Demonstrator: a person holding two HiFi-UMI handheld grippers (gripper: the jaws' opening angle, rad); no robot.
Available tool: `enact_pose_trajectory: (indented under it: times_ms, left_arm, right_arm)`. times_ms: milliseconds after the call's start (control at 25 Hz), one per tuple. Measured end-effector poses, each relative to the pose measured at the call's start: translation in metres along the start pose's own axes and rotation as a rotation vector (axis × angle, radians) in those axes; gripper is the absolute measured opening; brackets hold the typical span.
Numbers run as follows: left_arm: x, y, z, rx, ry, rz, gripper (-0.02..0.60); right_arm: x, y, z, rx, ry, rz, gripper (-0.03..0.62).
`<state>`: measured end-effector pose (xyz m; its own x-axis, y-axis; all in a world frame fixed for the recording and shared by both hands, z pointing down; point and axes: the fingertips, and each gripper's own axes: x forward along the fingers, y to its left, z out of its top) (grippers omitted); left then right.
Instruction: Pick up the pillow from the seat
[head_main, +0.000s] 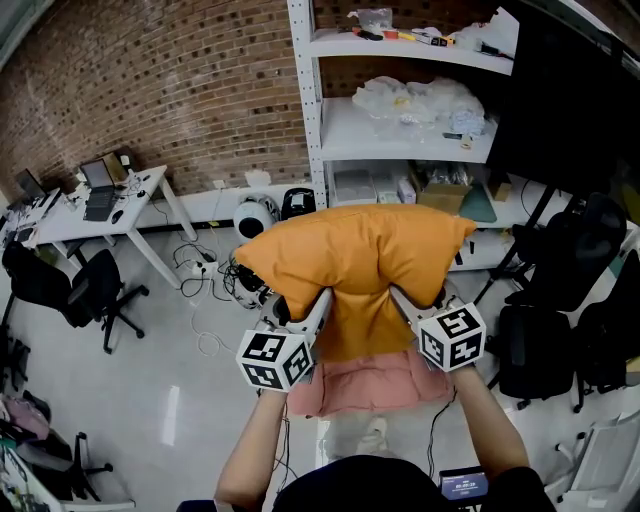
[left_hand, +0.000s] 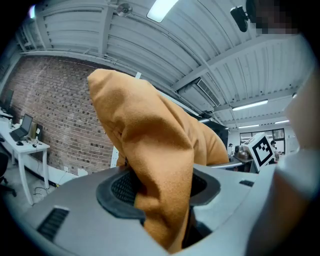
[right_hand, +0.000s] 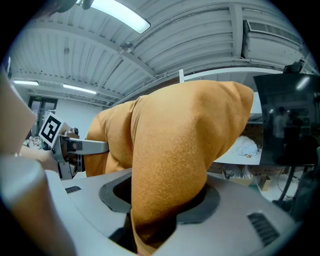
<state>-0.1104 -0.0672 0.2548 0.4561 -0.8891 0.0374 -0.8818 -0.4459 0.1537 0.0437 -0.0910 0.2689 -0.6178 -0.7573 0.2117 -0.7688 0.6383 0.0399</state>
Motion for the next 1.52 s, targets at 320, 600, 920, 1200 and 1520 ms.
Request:
enact_pose_trajectory:
  times_ms: [320,600,920,1200,1520]
  left_arm:
    - [-0.039,-0.01,0.007,0.014,-0.015,-0.017,0.224]
    - [-0.073,-0.019,0.009,0.019,-0.028,-0.029,0.224]
    - [-0.104,-0.031,0.018,0.032,-0.046,-0.058,0.225]
    - [-0.129,-0.033,0.019,0.018,-0.054,-0.069,0.227]
    - [-0.14,-0.041,0.018,0.017,-0.054,-0.084,0.229]
  right_arm:
    - [-0.026,0.032,0.005,-0.006,-0.02,-0.019,0.213]
    - [-0.049,0.059,0.007,-0.013,-0.037,-0.038,0.213]
    - [-0.075,0.084,0.014,-0.015,-0.052,-0.065,0.213]
    - [-0.089,0.106,0.016,-0.026,-0.052,-0.079,0.215]
    - [-0.103,0.116,0.014,-0.023,-0.053,-0.094,0.215]
